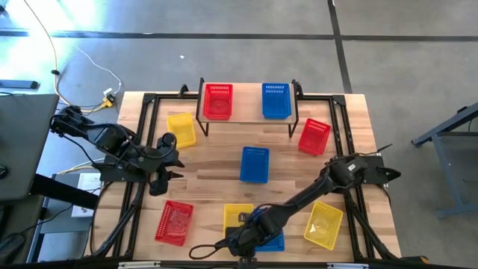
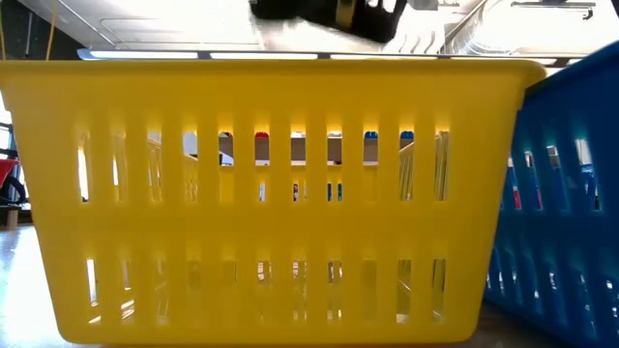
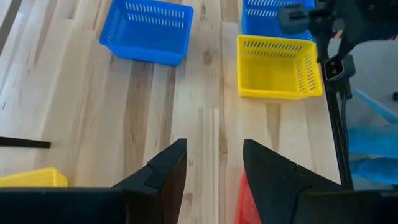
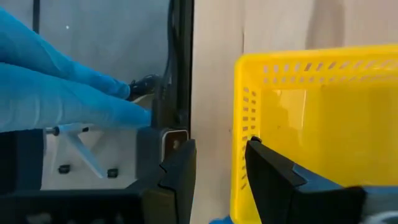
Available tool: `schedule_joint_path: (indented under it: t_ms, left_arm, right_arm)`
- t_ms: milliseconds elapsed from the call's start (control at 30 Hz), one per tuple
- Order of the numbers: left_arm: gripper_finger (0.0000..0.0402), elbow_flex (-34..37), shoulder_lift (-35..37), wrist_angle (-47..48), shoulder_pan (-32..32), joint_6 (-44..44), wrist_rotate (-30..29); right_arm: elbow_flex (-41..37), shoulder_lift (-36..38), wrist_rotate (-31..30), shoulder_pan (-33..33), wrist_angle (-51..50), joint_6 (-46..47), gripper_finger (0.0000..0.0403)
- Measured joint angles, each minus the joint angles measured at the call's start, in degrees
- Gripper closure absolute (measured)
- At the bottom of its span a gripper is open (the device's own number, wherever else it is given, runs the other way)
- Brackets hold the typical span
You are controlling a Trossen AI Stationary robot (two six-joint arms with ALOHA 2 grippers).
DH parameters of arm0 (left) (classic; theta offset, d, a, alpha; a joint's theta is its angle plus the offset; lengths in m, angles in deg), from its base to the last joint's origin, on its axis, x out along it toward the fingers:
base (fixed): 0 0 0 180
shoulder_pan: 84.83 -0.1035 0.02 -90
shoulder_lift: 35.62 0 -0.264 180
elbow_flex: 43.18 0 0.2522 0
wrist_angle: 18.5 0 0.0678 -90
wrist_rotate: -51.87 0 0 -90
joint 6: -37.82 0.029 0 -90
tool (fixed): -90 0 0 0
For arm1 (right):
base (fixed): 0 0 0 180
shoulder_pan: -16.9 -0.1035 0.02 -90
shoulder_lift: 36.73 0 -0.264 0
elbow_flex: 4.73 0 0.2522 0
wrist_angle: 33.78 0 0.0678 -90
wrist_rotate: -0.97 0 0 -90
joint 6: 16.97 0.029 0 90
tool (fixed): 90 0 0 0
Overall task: Stack baskets on shelf by color
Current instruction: Put the lower middle yellow bin on the shelf
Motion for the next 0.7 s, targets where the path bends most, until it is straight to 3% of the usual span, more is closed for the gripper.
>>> schedule_joint_path:
  t_ms: [467,700]
  left_arm:
    - [0.0255,0.0,0.0,0.0,0.0,0.0,0.5]
    - [0.0255,0.0,0.0,0.4,0.0,0.0,0.5]
  right_arm:
    - [0.0,-3.1,-1.2,0.0,-0.6,2.3,0.0281]
    - [-1.1,-3.1,-1.1,0.0,-2.4,0.9,0.0339]
